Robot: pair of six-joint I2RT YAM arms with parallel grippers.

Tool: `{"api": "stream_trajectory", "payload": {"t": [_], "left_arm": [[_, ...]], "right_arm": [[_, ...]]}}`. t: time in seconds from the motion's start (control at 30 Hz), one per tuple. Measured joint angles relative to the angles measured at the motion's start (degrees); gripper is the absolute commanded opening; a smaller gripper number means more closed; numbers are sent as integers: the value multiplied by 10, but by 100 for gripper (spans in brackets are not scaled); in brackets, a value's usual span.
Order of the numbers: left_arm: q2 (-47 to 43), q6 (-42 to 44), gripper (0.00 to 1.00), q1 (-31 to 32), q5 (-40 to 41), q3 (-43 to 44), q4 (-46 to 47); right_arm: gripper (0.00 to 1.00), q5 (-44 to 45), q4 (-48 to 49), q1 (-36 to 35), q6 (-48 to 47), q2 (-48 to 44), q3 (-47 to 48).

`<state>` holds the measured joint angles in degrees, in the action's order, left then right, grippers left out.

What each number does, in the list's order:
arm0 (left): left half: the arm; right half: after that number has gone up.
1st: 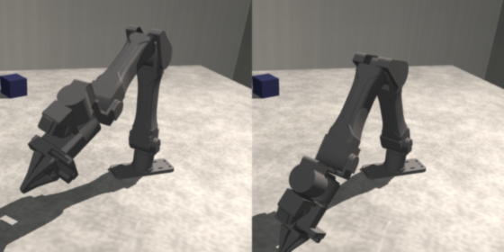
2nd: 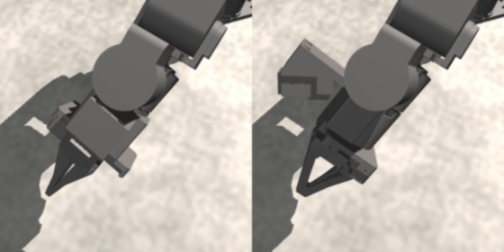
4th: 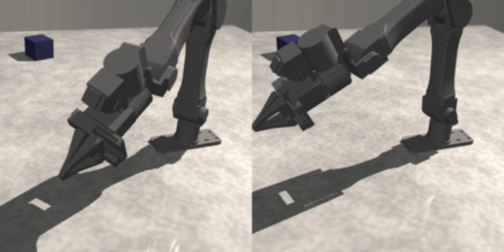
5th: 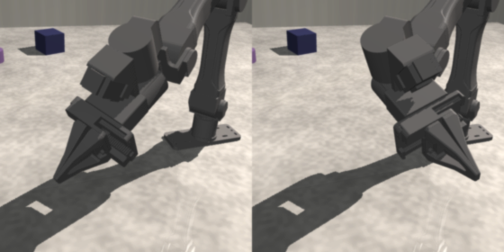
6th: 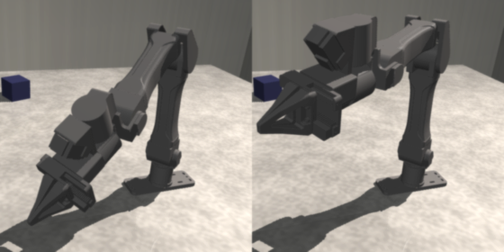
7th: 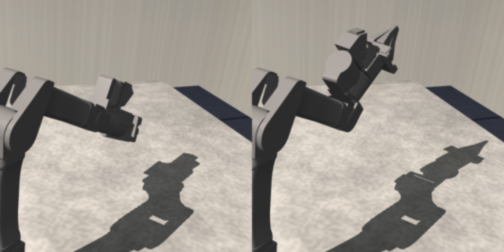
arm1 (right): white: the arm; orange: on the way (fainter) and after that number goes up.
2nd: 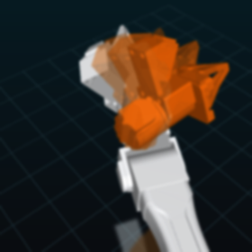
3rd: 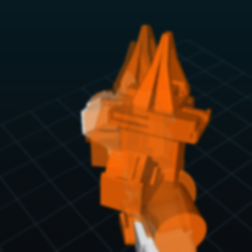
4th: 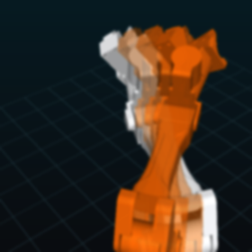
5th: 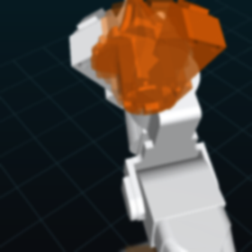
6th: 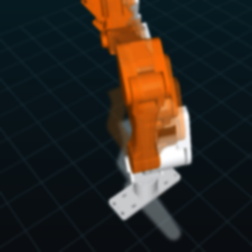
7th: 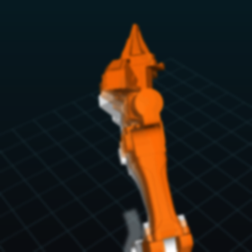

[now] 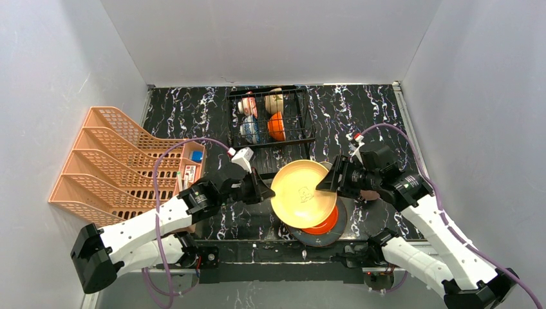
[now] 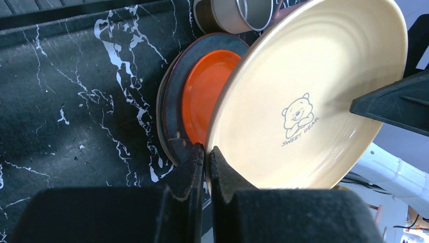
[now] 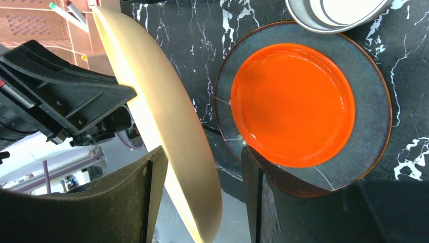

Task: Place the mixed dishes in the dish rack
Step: Pick up the plate from the corner of the board.

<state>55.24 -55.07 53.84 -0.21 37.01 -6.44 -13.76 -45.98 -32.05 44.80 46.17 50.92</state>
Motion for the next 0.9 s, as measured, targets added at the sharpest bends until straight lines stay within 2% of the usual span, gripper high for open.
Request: {"api": "stream_trajectory", "payload": {"t": [0.17, 0.4, 0.53, 0.57, 0.67, 0.73, 0.83, 0.9], "left_arm": [[-1, 5, 0, 0, 2, 6, 0], [-3, 1, 0, -2, 6, 6, 2], [-9, -1, 3, -4, 9, 6, 5], [-9, -2, 6, -4, 9, 6, 4], [-9, -3, 27, -4, 9, 6, 5], [-10, -2, 48, -4, 9, 7, 4], [-16, -1, 63, -4, 9, 10, -10], [-23, 2, 69, -4, 13, 21, -23]], "right_arm": [[49, -15, 14, 0, 0, 4, 0], [1, -22, 23, 0, -6, 3, -1], [1, -21, 23, 0, -6, 2, -6], [1, -21, 23, 0, -5, 0, -6], [1, -21, 23, 0, -5, -2, -6], [1, -21, 25, 0, -2, -3, -6], [1, -18, 23, 0, -5, -4, -4], [1, -13, 12, 0, -15, 0, 4]]}}
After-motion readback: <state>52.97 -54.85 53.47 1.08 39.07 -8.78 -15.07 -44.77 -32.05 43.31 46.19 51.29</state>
